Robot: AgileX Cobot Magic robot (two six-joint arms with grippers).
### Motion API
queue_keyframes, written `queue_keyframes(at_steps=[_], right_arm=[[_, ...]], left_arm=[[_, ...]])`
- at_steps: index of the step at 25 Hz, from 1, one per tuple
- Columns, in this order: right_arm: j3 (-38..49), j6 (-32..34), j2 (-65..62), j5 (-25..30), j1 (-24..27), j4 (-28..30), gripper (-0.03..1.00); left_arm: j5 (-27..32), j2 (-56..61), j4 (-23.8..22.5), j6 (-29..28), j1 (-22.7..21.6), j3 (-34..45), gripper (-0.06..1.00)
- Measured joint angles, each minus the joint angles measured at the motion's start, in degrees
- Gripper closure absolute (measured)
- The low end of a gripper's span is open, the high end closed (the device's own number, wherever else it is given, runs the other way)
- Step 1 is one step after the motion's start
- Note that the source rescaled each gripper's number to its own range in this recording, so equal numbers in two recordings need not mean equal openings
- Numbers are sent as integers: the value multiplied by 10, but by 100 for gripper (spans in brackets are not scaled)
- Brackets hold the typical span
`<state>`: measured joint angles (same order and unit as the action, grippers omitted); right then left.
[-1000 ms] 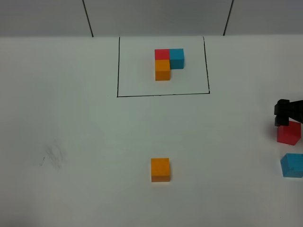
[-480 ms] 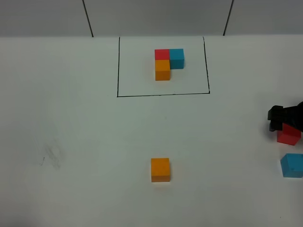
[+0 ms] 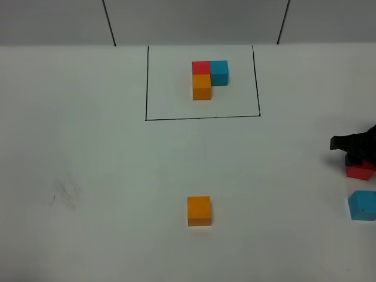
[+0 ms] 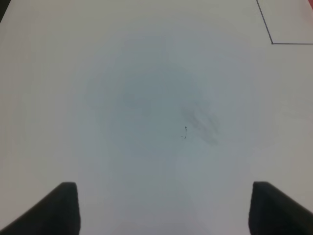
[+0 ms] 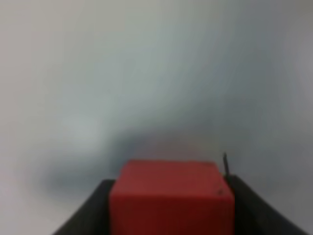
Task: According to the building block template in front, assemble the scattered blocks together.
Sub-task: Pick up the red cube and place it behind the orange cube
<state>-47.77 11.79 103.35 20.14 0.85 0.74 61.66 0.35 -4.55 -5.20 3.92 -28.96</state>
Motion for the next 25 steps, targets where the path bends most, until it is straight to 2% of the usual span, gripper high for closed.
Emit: queue_keyframes(at_steps=[8,12,15,21,25], right_arm=[[0,-39,-14,-1,-17,-1,71],[-14,-39,-64,-6,-68,-7,71],[-51,-28,-77,3,-126,-39,71],[-173,45,-28,119,-233,-62,71],[-244,157,20,184,-297,-14,71]], left_arm=[[0,0,0,0,0,0,35],[0,0,0,0,0,0,35],[0,0,0,0,0,0,35],[0,0,0,0,0,0,35],[0,0,0,0,0,0,35]])
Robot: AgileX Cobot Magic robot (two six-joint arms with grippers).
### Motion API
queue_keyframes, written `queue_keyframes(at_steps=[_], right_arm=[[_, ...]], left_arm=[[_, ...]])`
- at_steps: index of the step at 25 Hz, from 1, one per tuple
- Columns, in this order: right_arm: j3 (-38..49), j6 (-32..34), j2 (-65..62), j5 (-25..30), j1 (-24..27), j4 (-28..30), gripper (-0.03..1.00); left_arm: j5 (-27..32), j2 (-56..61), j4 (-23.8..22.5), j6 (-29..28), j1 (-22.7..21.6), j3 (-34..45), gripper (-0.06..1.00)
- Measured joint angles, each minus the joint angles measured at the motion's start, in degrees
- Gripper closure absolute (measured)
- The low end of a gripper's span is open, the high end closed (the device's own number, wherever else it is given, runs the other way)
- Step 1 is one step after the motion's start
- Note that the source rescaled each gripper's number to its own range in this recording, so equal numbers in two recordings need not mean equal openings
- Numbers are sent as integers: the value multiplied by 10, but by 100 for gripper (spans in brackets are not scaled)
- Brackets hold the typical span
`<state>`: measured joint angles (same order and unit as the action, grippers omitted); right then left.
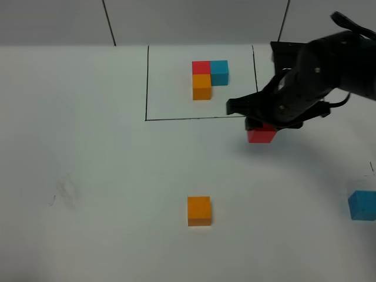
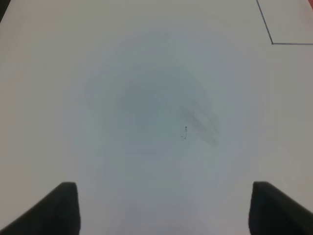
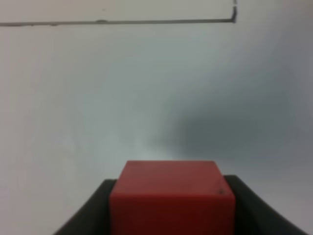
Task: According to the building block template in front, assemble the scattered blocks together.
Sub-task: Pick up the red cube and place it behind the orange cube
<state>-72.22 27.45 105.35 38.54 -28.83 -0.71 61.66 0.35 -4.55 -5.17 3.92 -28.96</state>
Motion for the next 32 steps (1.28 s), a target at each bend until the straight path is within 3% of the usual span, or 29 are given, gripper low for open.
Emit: queue_keyframes(at_steps=[6,9,17,32], right_arm=[[-58,242,47,64,-123,182,71],[-73,305,55,77,-158,221,71],[-79,295,88,69,-175,177,71],[-79,289,101,55,-218,157,71]], left_arm=[[0,0,0,2,0,0,35],[0,0,0,2,0,0,35],[0,0,0,2,0,0,35],[0,0,0,2,0,0,35]])
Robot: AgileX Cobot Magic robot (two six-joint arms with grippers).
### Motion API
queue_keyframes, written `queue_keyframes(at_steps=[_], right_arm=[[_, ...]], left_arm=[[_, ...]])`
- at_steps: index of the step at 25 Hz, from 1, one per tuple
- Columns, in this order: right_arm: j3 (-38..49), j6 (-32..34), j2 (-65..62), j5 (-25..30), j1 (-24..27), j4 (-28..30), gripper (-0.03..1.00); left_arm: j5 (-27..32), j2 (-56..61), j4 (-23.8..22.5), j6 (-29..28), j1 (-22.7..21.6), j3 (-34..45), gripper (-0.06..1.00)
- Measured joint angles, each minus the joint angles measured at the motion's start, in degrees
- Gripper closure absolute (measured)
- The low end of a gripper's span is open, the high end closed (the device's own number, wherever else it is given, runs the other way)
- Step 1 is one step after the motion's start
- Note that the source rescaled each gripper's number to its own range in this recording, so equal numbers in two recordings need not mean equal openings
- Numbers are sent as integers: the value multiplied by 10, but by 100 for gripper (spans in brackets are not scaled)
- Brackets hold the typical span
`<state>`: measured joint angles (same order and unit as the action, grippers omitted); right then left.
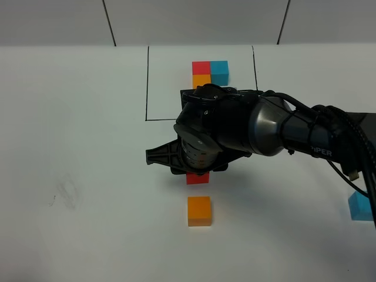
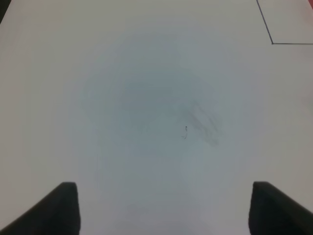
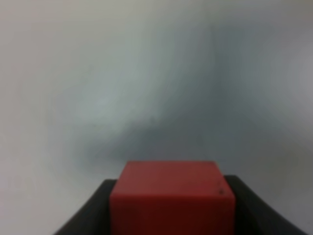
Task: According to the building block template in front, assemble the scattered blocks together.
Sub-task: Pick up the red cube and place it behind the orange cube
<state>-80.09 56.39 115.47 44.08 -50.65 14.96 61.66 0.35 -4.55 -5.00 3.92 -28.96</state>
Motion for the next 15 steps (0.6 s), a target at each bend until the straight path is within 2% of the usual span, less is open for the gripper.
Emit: queue_keyframes(at_steps=[15], right_arm=[[0,39,45,2,-12,-9,71]], left_arm=[[0,0,0,0,0,0,35]])
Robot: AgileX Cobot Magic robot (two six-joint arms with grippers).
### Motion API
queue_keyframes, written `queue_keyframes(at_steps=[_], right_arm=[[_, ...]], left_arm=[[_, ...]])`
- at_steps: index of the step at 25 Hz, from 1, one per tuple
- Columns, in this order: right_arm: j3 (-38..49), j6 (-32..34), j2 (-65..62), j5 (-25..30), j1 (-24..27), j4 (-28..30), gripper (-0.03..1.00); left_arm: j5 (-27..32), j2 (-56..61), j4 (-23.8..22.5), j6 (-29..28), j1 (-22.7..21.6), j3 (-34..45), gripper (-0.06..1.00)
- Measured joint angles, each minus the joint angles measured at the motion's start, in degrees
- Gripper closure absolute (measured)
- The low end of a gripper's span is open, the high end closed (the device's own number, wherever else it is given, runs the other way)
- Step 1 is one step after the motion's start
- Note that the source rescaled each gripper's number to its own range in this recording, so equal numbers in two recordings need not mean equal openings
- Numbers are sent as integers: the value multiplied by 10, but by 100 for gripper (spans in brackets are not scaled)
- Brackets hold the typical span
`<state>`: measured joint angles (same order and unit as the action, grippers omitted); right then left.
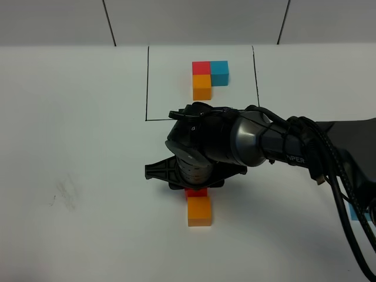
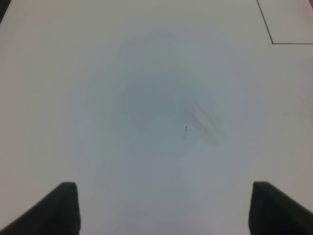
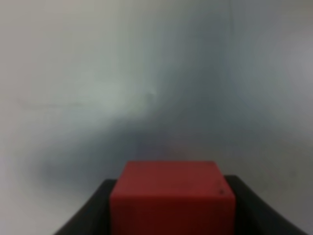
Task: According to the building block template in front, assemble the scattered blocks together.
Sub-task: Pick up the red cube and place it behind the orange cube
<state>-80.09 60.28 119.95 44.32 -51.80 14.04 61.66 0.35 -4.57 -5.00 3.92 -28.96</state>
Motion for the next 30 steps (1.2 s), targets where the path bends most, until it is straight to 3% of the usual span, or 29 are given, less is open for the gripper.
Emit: queue_keyframes(at_steps=[26,28,30], right_arm=[[-3,49,24,-1,2,-4,71],[-7,49,24,2,2,6,67],[-14,48,23,13,2,20,55]], left_arm=[[0,0,0,0,0,0,35],[0,0,0,0,0,0,35],[0,0,0,0,0,0,35]])
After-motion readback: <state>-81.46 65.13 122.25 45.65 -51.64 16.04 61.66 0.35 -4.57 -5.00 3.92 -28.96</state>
